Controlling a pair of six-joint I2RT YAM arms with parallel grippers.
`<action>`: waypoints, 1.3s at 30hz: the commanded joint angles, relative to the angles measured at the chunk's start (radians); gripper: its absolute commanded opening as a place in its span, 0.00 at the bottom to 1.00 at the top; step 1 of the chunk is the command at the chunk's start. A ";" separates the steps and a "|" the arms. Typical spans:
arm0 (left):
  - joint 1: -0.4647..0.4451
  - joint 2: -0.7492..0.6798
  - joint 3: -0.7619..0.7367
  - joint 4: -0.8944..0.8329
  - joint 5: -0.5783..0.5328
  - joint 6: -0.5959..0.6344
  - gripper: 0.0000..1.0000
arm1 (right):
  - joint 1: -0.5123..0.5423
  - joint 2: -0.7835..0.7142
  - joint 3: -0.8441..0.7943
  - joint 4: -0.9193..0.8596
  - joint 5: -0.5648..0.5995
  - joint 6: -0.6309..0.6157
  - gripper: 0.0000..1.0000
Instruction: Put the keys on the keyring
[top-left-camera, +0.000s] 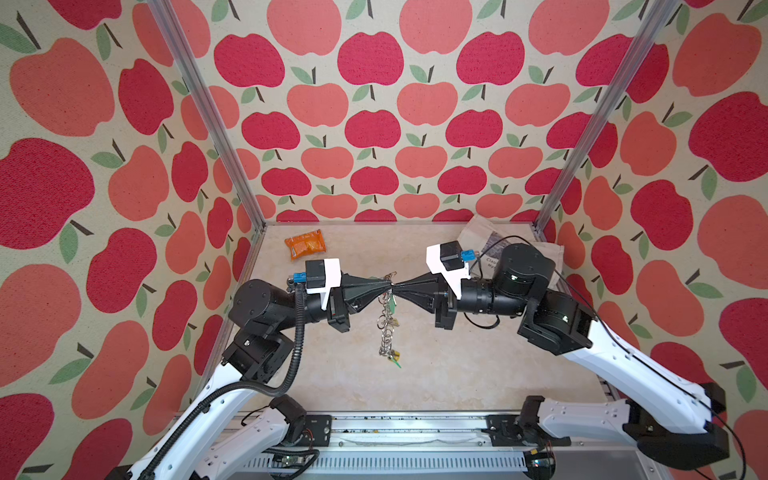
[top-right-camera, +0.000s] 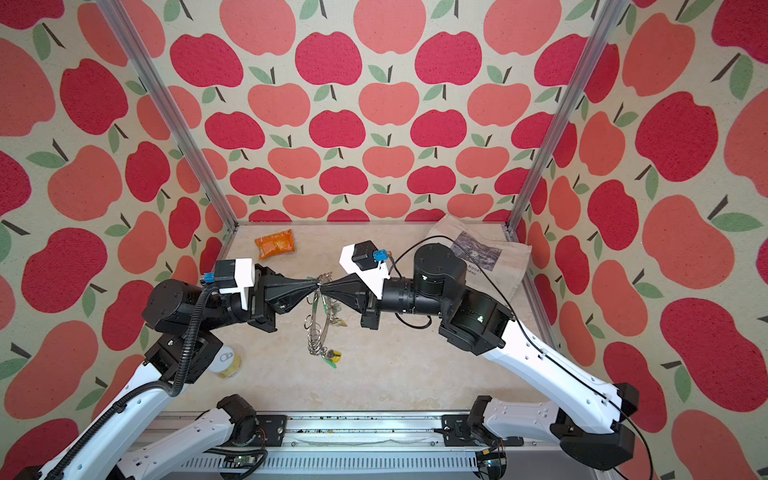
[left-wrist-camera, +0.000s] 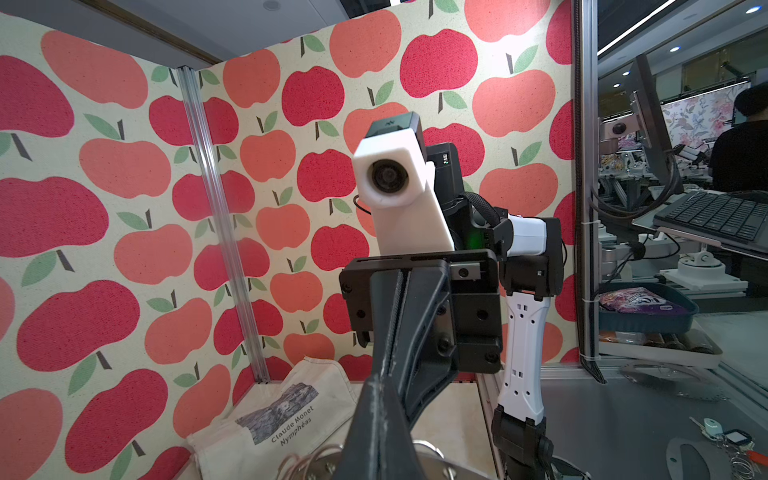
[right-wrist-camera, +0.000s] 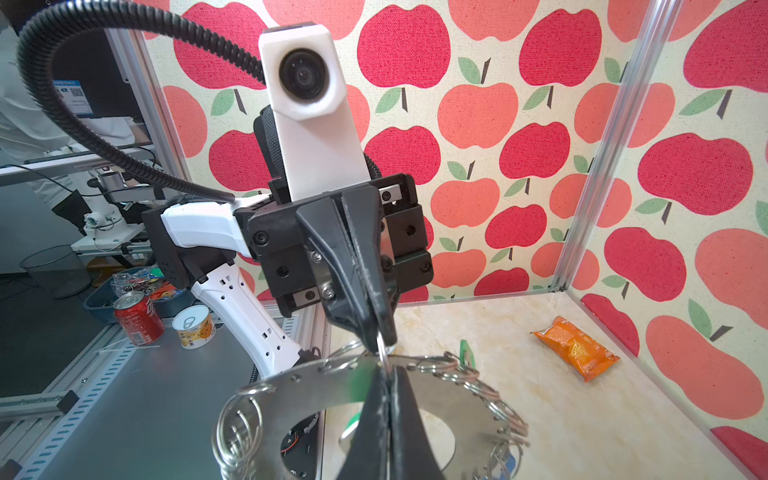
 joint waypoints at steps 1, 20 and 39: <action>0.004 -0.010 0.045 -0.012 0.012 0.007 0.00 | -0.002 0.003 0.021 -0.017 -0.016 -0.022 0.00; -0.027 0.111 0.357 -0.768 -0.066 0.210 0.55 | -0.003 0.188 0.510 -0.788 0.092 -0.213 0.00; -0.066 0.170 0.398 -0.801 -0.061 0.216 0.48 | -0.015 0.219 0.524 -0.801 0.078 -0.218 0.00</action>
